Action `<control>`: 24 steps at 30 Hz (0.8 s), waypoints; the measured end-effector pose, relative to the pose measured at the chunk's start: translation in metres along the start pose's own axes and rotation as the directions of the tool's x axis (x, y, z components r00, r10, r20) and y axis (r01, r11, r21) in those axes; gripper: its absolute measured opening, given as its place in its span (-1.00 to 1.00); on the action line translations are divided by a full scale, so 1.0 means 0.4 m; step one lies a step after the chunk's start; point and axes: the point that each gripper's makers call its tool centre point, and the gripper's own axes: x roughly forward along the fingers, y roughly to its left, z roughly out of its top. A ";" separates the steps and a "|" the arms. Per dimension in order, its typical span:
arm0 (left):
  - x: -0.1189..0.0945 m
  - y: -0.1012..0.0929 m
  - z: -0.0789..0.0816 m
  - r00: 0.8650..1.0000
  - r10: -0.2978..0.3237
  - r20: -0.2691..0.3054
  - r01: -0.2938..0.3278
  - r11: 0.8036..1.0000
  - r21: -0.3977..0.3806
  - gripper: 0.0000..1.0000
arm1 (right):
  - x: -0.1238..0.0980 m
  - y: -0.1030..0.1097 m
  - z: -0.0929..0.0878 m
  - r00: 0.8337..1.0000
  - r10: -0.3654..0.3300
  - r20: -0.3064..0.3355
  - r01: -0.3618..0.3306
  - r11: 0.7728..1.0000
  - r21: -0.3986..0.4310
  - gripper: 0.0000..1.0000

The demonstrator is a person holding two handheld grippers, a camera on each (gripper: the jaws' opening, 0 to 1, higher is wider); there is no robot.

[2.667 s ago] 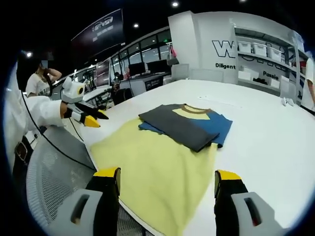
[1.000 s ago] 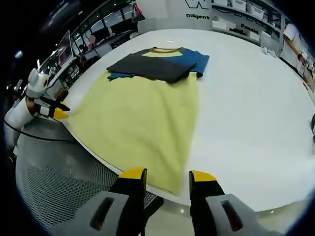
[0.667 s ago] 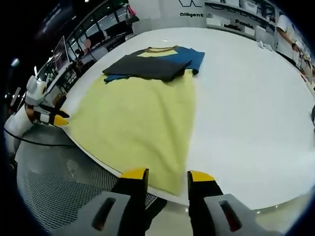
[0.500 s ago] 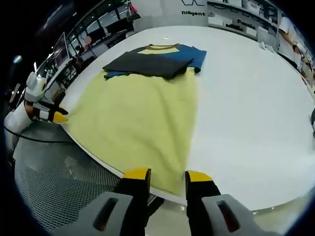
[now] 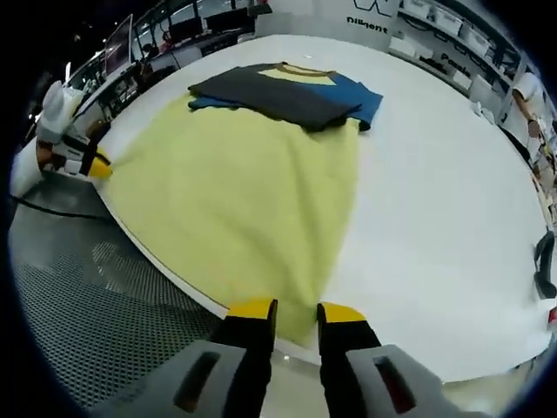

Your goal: Fold the garment on the visible template until the final outline fits inside the template.

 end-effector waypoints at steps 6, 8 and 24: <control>0.001 -0.004 0.000 1.000 0.009 -0.012 -0.008 1.000 0.019 -1.00 | 0.002 0.000 -0.002 1.000 -0.016 -0.007 0.016 0.999 -0.030 -0.99; 0.001 -0.003 0.000 1.000 0.004 -0.012 -0.004 1.000 0.012 -1.00 | 0.003 -0.004 -0.003 1.000 0.002 0.000 -0.002 1.000 0.012 -1.00; -0.026 -0.002 0.001 0.993 -0.119 0.025 0.121 0.986 -0.112 -1.00 | -0.023 -0.006 -0.004 0.997 0.075 0.030 -0.078 0.991 0.107 -1.00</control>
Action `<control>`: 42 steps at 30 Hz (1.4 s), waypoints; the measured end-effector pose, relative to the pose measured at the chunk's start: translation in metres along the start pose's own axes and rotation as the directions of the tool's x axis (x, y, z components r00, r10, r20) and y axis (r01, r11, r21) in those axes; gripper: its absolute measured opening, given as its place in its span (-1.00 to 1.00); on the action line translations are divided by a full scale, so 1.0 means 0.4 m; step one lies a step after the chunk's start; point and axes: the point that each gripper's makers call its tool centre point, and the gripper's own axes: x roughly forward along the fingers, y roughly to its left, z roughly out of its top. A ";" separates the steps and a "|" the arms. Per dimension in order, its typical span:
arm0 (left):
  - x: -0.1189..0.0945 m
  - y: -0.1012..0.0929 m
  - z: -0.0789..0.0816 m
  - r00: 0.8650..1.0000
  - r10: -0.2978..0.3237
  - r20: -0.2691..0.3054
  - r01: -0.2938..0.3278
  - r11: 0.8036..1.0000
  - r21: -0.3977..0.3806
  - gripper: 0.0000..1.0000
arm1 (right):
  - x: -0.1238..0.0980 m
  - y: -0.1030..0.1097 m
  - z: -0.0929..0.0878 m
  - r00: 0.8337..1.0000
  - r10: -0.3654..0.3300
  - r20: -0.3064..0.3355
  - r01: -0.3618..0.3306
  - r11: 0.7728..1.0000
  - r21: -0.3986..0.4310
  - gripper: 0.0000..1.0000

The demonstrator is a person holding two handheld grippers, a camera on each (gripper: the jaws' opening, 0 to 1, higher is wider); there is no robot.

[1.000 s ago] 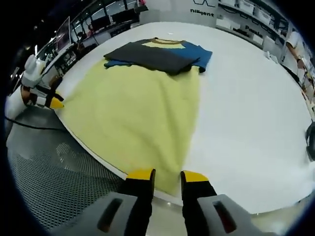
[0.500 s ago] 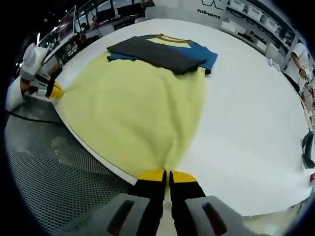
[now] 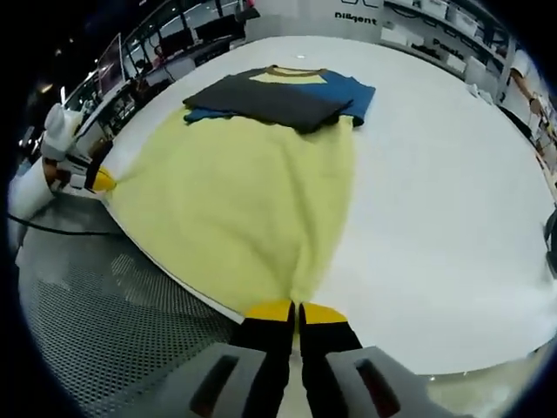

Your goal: Fold the garment on the visible template until the final outline fits inside the template.

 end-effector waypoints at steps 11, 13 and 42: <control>-0.059 0.003 0.029 0.997 -0.057 0.053 0.059 0.997 -0.041 -1.00 | -0.064 0.010 0.035 0.996 0.067 0.060 -0.070 0.996 0.048 -1.00; -0.071 0.000 0.026 0.996 -0.071 0.051 0.073 0.996 -0.044 -1.00 | -0.075 0.010 0.032 0.996 0.074 0.058 -0.077 0.996 0.050 -1.00; -0.155 0.009 0.080 0.975 -0.144 0.169 0.164 0.980 -0.113 -1.00 | -0.137 0.001 0.077 0.988 0.105 0.110 -0.112 0.991 0.069 -1.00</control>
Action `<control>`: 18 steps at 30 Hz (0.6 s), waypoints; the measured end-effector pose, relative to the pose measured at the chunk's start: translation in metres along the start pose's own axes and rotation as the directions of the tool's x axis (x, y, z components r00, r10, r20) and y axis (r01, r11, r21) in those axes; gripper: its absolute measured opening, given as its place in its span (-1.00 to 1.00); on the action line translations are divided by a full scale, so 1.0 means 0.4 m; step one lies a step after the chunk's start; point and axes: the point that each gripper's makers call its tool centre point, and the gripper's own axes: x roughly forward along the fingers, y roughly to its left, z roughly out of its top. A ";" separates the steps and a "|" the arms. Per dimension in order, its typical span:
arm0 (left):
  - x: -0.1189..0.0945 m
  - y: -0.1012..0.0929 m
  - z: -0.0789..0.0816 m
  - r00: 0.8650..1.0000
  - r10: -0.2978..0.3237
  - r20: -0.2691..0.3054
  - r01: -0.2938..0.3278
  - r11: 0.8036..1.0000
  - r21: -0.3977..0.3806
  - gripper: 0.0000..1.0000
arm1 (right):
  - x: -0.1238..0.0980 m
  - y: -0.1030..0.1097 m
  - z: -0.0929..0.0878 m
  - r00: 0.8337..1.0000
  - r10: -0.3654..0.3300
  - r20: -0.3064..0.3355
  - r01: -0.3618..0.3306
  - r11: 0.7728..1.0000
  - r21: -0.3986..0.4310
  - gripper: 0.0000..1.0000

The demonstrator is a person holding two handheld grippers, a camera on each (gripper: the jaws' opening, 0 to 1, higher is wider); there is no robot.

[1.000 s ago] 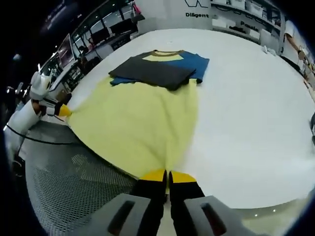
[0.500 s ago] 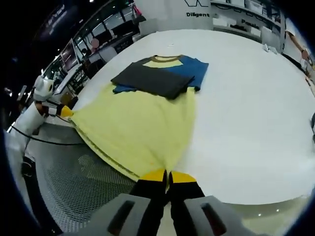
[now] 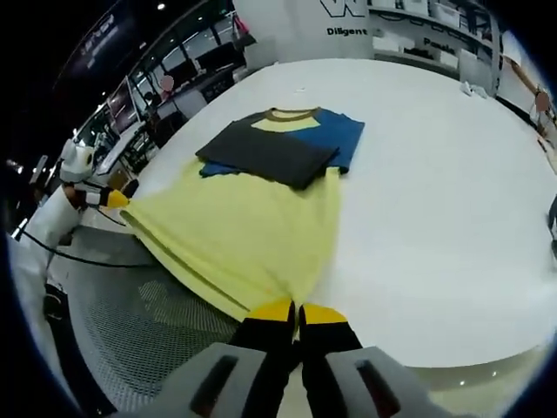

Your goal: Fold the garment on the visible template until the final outline fits inside the template.

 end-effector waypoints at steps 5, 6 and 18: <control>-0.019 -0.005 0.036 0.999 -0.009 0.038 0.008 1.000 0.004 -1.00 | -0.016 -0.002 0.032 1.000 0.002 0.030 -0.002 1.000 0.001 -1.00; -0.021 -0.006 0.040 0.999 -0.009 0.041 0.009 1.000 0.007 -1.00 | -0.020 -0.002 0.038 0.999 0.002 0.034 -0.002 1.000 -0.002 -1.00; -0.072 -0.031 0.047 0.998 -0.031 0.051 0.031 0.999 0.011 -1.00 | -0.049 0.021 0.049 0.999 0.025 0.022 -0.025 0.999 -0.027 -1.00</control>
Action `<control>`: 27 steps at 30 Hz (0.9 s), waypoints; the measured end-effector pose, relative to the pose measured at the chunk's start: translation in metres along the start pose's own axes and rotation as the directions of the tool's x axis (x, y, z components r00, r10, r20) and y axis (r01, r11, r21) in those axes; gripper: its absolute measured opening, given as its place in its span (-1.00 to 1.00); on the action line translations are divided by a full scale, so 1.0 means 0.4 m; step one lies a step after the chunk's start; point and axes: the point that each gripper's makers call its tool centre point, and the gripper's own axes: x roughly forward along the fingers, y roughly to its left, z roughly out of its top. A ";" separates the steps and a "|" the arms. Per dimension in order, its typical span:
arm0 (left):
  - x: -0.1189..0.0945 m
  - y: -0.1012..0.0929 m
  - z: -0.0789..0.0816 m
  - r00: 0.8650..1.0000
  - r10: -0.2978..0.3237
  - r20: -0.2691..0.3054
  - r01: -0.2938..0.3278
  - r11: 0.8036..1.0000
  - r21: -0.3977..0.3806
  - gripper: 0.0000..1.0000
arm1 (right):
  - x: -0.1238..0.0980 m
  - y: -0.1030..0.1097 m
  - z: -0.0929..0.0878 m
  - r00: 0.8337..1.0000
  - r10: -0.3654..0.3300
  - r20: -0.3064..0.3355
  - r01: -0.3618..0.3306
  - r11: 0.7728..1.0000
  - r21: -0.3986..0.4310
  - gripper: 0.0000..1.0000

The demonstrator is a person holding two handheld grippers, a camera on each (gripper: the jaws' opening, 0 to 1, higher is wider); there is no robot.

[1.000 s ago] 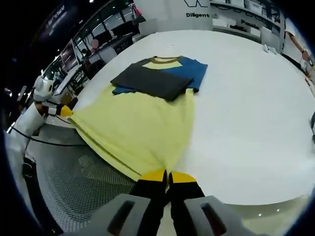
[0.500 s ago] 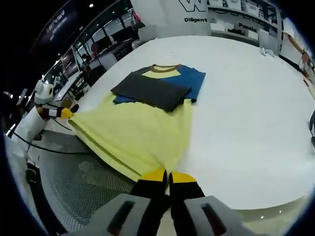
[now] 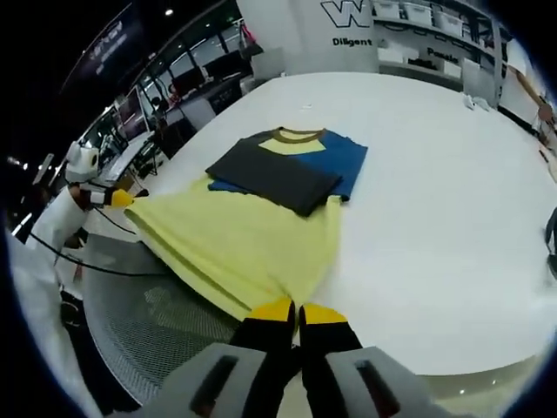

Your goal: Fold the garment on the visible template until the final outline fits inside the template.

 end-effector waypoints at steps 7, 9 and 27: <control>-0.019 -0.007 0.053 0.999 -0.002 0.037 0.001 1.000 0.024 -1.00 | -0.013 -0.002 0.038 1.000 -0.007 0.023 0.008 1.000 -0.023 -1.00; -0.020 -0.004 0.076 0.999 -0.002 0.051 0.000 0.999 0.037 -1.00 | -0.016 -0.007 0.058 0.999 -0.008 0.033 0.009 1.000 -0.030 -1.00; -0.024 0.029 0.250 0.993 0.015 0.120 -0.032 0.990 0.137 -1.00 | -0.041 -0.050 0.242 0.994 -0.032 0.105 0.045 0.991 -0.125 -1.00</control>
